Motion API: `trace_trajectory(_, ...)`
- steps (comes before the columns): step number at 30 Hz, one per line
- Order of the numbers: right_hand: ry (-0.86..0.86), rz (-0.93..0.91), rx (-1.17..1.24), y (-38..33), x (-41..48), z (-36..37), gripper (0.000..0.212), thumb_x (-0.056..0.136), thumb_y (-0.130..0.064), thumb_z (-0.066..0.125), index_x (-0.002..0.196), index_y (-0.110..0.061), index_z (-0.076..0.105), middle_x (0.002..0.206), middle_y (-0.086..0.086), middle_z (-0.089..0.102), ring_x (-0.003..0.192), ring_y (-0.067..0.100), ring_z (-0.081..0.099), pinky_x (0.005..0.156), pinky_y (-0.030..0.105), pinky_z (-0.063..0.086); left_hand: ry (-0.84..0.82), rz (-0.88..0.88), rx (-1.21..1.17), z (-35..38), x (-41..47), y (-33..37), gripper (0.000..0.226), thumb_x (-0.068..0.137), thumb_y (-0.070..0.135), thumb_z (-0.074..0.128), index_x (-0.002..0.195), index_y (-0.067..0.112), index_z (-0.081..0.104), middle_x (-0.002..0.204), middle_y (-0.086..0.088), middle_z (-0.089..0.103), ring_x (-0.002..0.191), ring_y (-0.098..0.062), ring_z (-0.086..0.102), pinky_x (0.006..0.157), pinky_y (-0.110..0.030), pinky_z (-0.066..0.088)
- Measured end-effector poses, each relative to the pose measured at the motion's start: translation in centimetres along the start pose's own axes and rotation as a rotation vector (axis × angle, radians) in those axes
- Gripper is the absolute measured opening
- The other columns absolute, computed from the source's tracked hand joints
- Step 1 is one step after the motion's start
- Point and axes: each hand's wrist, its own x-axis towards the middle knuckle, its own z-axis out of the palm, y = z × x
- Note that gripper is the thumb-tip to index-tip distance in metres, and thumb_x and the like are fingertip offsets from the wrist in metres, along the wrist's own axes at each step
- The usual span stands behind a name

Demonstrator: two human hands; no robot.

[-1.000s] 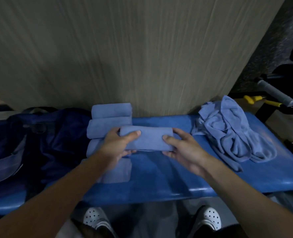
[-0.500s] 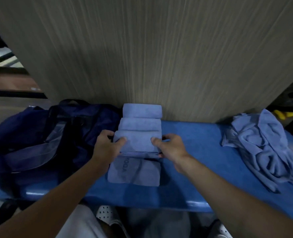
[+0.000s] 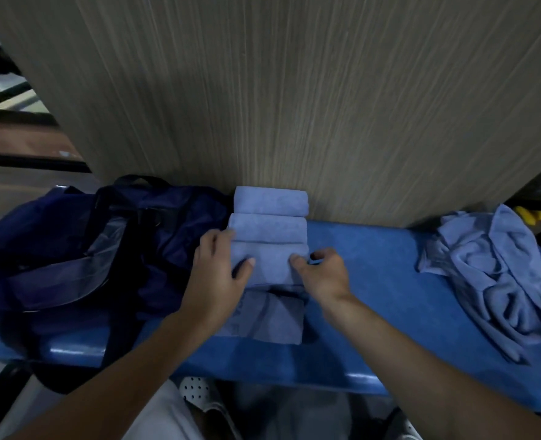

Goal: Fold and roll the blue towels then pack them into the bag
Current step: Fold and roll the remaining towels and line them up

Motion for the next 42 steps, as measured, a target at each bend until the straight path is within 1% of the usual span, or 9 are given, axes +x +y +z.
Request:
trace_trajectory(2, 0.004, 0.004, -0.017, 0.3, 0.2, 0.2, 0.032, 0.086, -0.034, 0.069, 0.101, -0.017, 0.047, 0.102, 0.003, 0.058, 0.086, 0.017, 0.055, 0.063, 0.026, 0.042, -0.006, 0.221, 0.242, 0.5, -0.2, 0.3, 0.042, 0.095, 0.036, 0.051, 0.130, 0.014, 0.053, 0.139, -0.009, 0.046, 0.123, -0.028, 0.048, 0.096, -0.045, 0.046)
trace_trajectory(4, 0.000, -0.041, -0.074, 0.5, 0.1, 0.3, 0.034, 0.086, -0.033, 0.069, 0.104, -0.018, 0.044, 0.108, 0.005, 0.055, 0.090, 0.018, 0.054, 0.071, 0.025, 0.041, -0.121, 0.305, 0.352, 1.0, -0.2, 0.1, 0.047, 0.095, 0.042, 0.038, 0.133, 0.019, 0.056, 0.141, -0.005, 0.050, 0.130, -0.025, 0.047, 0.099, -0.049, 0.045)
trace_trajectory(7, 0.086, -0.509, -0.321, 1.2, -0.1, -0.4, 0.038, 0.085, -0.028, 0.071, 0.117, -0.019, 0.052, 0.116, 0.001, 0.044, 0.102, 0.017, 0.046, 0.085, 0.025, 0.039, -0.251, 0.312, 0.422, 1.6, -0.4, -0.9, 0.053, 0.098, 0.045, 0.028, 0.145, 0.026, 0.043, 0.151, 0.000, 0.043, 0.141, -0.022, 0.036, 0.107, -0.048, 0.040)
trace_trajectory(9, 0.030, -0.786, -0.485, 2.0, 0.5, -1.0, 0.036, 0.084, -0.031, 0.072, 0.117, -0.020, 0.063, 0.122, -0.002, 0.050, 0.109, 0.018, 0.046, 0.092, 0.034, 0.043, -0.294, 0.308, 0.416, 1.7, -0.3, -1.7, 0.056, 0.098, 0.049, 0.023, 0.150, 0.032, 0.035, 0.156, 0.004, 0.034, 0.146, -0.019, 0.027, 0.111, -0.047, 0.033)
trace_trajectory(13, -0.165, -0.681, -0.369, 2.9, 1.4, -1.7, 0.037, 0.081, -0.038, 0.074, 0.114, -0.022, 0.068, 0.117, -0.015, 0.055, 0.110, 0.011, 0.047, 0.097, 0.037, 0.043, -0.360, 0.294, 0.338, 1.3, 0.5, -2.9, 0.062, 0.094, 0.063, 0.021, 0.151, 0.041, 0.024, 0.159, 0.017, 0.019, 0.148, -0.005, 0.008, 0.117, -0.040, 0.021)
trace_trajectory(20, -0.181, -0.658, -0.352, 3.7, 2.2, -1.1, 0.038, 0.082, -0.033, 0.076, 0.117, -0.021, 0.067, 0.119, -0.021, 0.050, 0.111, 0.007, 0.045, 0.099, 0.021, 0.035, -0.408, 0.274, 0.373, 1.9, 0.8, -3.8, 0.064, 0.091, 0.068, 0.015, 0.152, 0.046, 0.011, 0.160, 0.021, 0.006, 0.147, -0.001, -0.002, 0.117, -0.040, 0.021)
trace_trajectory(33, -0.180, -0.684, -0.450, 4.2, 2.5, -1.2, 0.040, 0.086, -0.038, 0.070, 0.122, -0.022, 0.063, 0.122, -0.022, 0.050, 0.114, 0.012, 0.047, 0.101, 0.035, 0.040, -0.465, 0.255, 0.474, 2.0, 1.1, -3.2, 0.063, 0.090, 0.057, -0.007, 0.151, 0.046, -0.002, 0.162, 0.019, -0.004, 0.148, -0.004, -0.006, 0.118, -0.042, 0.017)
trace_trajectory(37, -0.164, -0.697, -0.440, 2.9, 2.3, -1.4, 0.039, 0.085, -0.035, 0.072, 0.120, -0.018, 0.065, 0.119, -0.011, 0.058, 0.106, 0.014, 0.049, 0.096, 0.034, 0.043, -0.482, 0.231, 0.452, 1.5, 1.8, -2.4, 0.070, 0.085, 0.061, -0.005, 0.152, 0.045, 0.005, 0.162, 0.018, 0.003, 0.148, -0.006, 0.000, 0.116, -0.044, 0.019)
trace_trajectory(42, -0.100, -0.683, -0.413, 2.7, 1.5, -2.9, 0.041, 0.084, -0.041, 0.071, 0.118, -0.018, 0.065, 0.116, -0.009, 0.058, 0.105, 0.011, 0.047, 0.092, 0.023, 0.040, -0.445, 0.271, 0.455, 0.5, 2.2, -1.2, 0.074, 0.084, 0.062, 0.005, 0.152, 0.038, 0.022, 0.159, 0.013, 0.022, 0.146, -0.008, 0.015, 0.111, -0.040, 0.021)
